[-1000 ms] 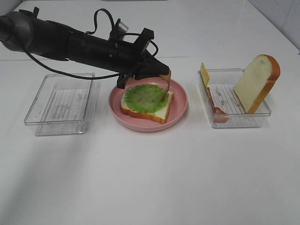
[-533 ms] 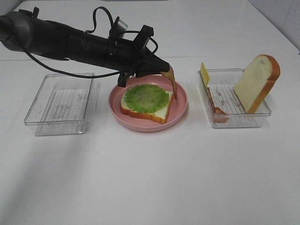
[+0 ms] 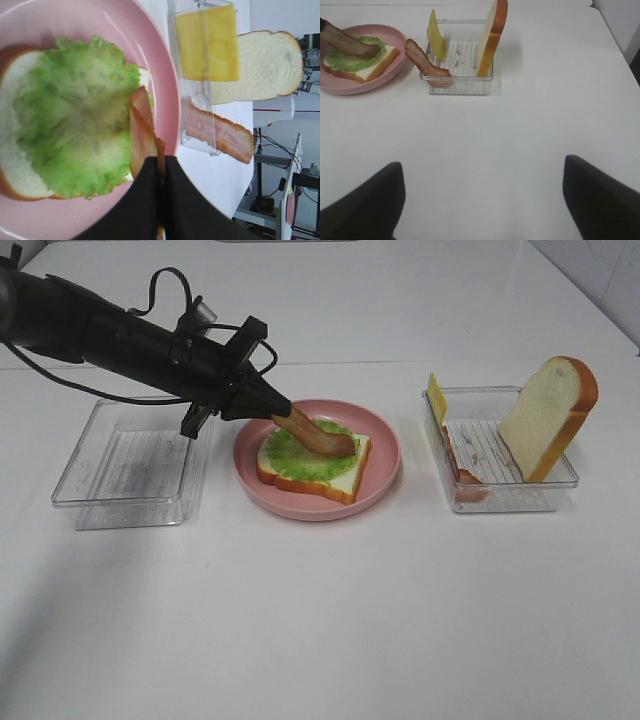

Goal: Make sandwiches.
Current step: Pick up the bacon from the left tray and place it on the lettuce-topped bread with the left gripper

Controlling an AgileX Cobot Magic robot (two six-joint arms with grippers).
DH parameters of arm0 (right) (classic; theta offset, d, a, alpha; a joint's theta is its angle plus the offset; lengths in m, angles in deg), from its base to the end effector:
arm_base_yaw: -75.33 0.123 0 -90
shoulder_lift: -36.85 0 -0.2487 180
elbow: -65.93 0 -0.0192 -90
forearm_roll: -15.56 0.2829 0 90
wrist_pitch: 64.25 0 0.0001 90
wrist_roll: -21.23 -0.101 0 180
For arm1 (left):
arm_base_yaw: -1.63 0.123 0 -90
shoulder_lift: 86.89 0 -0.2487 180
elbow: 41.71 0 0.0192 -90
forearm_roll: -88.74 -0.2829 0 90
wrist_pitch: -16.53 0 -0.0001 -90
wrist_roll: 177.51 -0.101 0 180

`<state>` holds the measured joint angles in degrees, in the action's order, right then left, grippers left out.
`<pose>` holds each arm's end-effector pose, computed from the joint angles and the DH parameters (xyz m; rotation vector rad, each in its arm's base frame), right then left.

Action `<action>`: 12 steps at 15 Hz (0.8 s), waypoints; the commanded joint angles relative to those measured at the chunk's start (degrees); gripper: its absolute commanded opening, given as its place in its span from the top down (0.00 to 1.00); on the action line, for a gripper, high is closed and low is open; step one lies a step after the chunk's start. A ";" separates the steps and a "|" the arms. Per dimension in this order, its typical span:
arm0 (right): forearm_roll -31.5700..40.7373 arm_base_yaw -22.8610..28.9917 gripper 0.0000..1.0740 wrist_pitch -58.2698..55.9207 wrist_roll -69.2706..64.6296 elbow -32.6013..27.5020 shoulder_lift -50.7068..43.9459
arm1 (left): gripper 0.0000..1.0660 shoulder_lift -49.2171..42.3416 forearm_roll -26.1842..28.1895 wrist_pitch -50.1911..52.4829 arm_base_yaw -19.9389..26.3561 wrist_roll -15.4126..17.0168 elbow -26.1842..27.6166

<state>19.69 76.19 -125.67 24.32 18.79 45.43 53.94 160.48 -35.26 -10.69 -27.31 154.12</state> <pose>0.0666 0.0074 0.2893 -0.0747 2.0416 0.0619 0.4454 -0.1745 0.0774 -0.1038 2.6150 -1.3690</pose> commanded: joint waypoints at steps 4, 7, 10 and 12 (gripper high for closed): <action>0.00 -0.29 0.25 0.69 0.46 -0.06 -0.74 | 0.87 -0.17 -2.64 0.23 0.00 0.92 0.06; 0.00 -0.29 0.25 0.69 0.46 -0.06 -0.74 | 0.28 -0.57 -2.64 1.72 0.00 0.92 0.06; 0.00 -0.29 0.25 0.69 0.46 -0.06 -0.74 | 0.11 -6.76 -7.05 6.70 0.06 -1.55 0.06; 0.00 -0.29 0.25 0.69 0.46 -0.06 -0.74 | 0.11 -11.63 -13.35 7.10 0.23 -1.60 0.06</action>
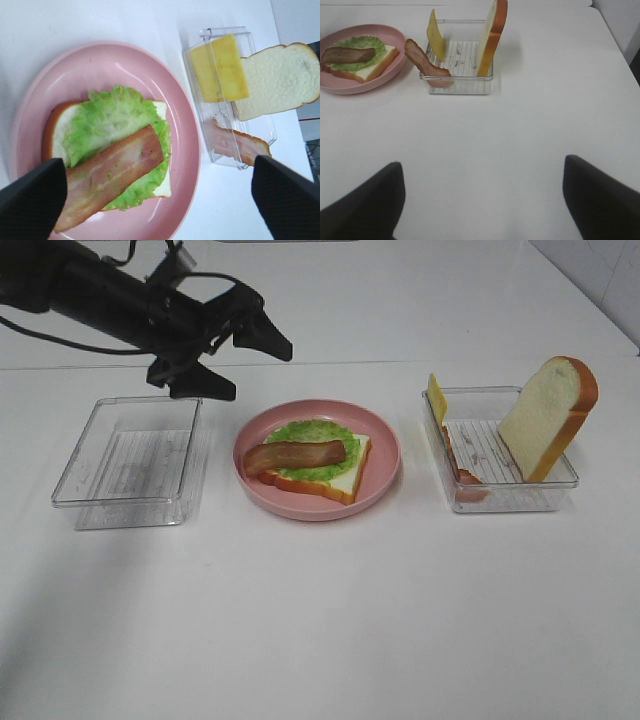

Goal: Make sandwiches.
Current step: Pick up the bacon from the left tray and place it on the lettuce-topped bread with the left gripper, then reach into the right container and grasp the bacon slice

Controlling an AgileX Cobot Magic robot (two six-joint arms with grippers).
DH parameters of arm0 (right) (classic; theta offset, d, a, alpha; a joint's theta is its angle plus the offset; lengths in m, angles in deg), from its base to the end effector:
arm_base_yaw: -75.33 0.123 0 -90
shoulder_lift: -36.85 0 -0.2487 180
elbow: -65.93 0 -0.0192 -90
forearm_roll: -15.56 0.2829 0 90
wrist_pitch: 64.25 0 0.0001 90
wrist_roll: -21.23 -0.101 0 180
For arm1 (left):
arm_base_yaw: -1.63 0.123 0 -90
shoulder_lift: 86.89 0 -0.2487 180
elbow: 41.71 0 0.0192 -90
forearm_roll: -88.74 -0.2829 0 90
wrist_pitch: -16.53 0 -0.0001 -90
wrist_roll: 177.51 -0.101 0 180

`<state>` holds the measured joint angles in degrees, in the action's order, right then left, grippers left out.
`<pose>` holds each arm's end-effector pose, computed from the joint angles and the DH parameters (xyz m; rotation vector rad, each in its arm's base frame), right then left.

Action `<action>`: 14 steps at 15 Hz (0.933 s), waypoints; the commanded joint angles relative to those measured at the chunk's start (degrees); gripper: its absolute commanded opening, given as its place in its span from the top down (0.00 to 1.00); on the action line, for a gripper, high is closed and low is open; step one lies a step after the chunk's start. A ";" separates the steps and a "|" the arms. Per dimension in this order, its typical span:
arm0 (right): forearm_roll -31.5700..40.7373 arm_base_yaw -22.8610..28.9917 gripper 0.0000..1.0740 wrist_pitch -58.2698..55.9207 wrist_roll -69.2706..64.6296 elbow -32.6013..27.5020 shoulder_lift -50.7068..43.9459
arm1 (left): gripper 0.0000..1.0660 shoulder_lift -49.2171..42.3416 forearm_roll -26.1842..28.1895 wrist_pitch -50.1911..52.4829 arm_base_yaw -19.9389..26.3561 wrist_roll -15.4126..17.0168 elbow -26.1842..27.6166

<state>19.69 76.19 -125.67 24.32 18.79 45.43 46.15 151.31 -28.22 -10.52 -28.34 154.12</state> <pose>0.0666 0.0074 0.2893 -0.0747 2.0416 0.0619 0.4548 -0.1625 0.1306 0.0660 2.5094 -1.0945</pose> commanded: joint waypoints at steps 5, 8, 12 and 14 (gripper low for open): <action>0.00 -0.29 0.25 0.69 0.46 -0.06 -0.74 | 0.11 -19.08 -26.87 -9.05 0.06 12.09 0.06; 0.00 -0.29 0.25 0.69 0.46 -0.06 -0.74 | 0.11 -29.16 -40.05 -16.50 0.06 21.08 -0.11; 0.00 -0.29 0.25 0.69 0.46 -0.06 -0.74 | 0.11 -39.19 -50.08 -24.87 0.06 26.30 -0.11; 0.00 -0.29 0.25 0.69 0.46 -0.06 -0.74 | 0.11 -44.92 -52.71 -29.05 0.06 27.67 -0.17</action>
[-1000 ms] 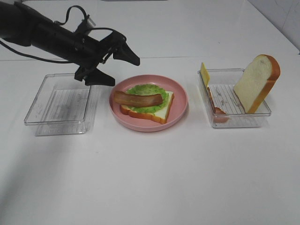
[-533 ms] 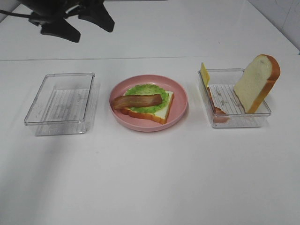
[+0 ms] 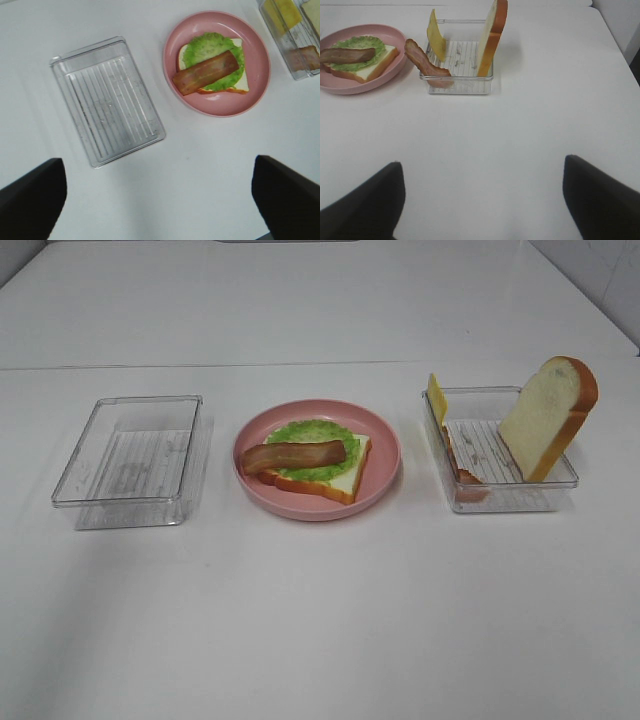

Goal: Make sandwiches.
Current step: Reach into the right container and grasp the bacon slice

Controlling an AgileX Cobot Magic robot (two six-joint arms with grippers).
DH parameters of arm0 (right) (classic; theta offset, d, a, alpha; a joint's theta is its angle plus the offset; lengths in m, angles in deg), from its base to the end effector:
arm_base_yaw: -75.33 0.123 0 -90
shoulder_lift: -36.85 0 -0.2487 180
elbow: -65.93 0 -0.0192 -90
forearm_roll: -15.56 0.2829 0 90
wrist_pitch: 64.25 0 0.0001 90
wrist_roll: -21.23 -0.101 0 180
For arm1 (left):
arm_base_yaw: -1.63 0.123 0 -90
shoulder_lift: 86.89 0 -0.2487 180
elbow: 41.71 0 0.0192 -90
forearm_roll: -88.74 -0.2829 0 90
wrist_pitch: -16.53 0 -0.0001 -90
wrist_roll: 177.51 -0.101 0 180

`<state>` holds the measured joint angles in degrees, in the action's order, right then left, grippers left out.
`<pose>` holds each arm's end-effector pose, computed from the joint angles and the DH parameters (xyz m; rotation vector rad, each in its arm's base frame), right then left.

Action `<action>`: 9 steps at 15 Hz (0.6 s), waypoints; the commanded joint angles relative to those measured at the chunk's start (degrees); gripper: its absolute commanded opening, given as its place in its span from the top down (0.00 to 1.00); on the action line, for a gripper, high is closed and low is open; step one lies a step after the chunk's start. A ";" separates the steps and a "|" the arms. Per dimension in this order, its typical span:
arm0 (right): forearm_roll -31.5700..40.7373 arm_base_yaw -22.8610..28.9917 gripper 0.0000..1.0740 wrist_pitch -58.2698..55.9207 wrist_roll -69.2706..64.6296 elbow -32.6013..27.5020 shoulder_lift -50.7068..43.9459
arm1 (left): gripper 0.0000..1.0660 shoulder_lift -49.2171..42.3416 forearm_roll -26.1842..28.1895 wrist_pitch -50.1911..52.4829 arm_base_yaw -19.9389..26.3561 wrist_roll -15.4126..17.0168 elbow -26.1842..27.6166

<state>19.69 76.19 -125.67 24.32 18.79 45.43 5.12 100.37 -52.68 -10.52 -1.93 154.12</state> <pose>0.0666 0.0074 0.2893 -0.0747 2.0416 0.0619 0.3241 -0.0893 0.3765 0.3491 2.5118 -0.3226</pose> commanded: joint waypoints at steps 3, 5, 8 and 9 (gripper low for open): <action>0.00 -0.29 0.25 0.69 0.46 -0.06 -0.74 | 0.11 -16.10 -1.95 -4.53 0.06 1.26 -5.39; 0.00 -0.29 0.25 0.69 0.46 -0.06 -0.74 | 0.11 -23.78 -2.01 -4.53 0.06 1.20 -11.80; 0.00 -0.29 0.25 0.69 0.46 -0.06 -0.74 | 0.11 -33.75 -3.09 -4.53 0.06 1.20 -20.68; 0.00 -0.29 0.25 0.69 0.46 -0.06 -0.74 | 0.11 -42.23 -3.50 -4.35 0.06 0.80 -26.76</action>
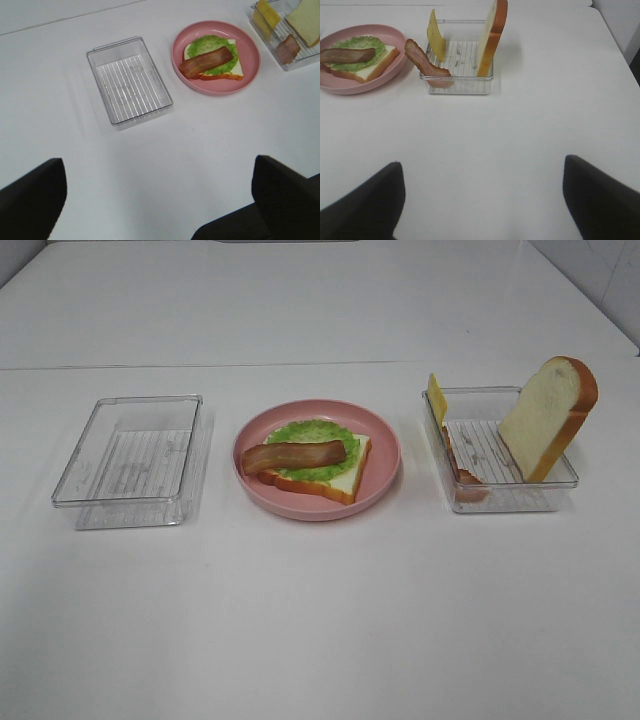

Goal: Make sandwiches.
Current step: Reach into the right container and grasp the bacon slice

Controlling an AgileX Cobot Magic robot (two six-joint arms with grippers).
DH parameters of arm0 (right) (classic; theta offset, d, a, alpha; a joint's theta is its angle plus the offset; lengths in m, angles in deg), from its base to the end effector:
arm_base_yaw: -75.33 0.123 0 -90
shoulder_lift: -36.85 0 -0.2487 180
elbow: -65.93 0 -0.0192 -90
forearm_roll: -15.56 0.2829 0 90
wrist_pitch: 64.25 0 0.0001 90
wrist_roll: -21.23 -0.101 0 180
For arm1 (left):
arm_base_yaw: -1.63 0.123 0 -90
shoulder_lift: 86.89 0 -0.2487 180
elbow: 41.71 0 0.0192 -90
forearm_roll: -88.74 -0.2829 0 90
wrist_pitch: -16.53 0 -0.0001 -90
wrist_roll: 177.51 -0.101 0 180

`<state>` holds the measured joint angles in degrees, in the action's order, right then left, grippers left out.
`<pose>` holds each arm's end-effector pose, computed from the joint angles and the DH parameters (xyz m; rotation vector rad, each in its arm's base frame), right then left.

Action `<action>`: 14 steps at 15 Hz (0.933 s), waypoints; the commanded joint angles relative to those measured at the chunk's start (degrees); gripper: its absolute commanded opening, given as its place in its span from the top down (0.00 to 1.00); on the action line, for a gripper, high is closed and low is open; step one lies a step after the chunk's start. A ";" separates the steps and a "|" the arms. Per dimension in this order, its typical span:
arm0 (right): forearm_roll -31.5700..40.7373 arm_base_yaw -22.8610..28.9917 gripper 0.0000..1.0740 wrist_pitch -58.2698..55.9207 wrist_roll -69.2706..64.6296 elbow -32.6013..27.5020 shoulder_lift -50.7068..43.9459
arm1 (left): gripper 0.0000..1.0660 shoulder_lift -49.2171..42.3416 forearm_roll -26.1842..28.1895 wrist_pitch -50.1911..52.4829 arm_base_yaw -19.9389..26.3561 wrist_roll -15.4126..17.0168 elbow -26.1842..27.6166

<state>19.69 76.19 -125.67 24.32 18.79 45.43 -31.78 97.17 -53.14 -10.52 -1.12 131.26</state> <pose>0.0666 0.0074 0.2893 -0.0747 2.0416 0.0619 0.1668 -0.0501 0.4097 0.3278 2.2791 -0.2616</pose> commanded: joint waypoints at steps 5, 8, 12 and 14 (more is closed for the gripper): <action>0.00 -0.29 0.25 0.69 0.46 -0.06 -0.74 | 0.11 -23.66 -3.15 -1.66 0.06 -0.63 -17.93; 0.00 -0.29 0.25 1.55 -0.46 0.52 0.57 | 0.11 -34.43 -3.90 2.23 0.06 -0.69 -27.33; 0.00 -0.29 0.25 8.37 -3.55 4.58 15.13 | 0.11 -48.19 -5.44 4.01 0.06 -0.06 -36.73; 0.00 -0.29 0.25 9.57 -3.55 8.08 25.32 | 0.11 -47.73 -5.27 4.41 0.06 0.00 -37.18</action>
<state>19.69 76.19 -117.42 21.23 25.50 67.15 -78.13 92.01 -49.99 -10.52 -1.52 94.42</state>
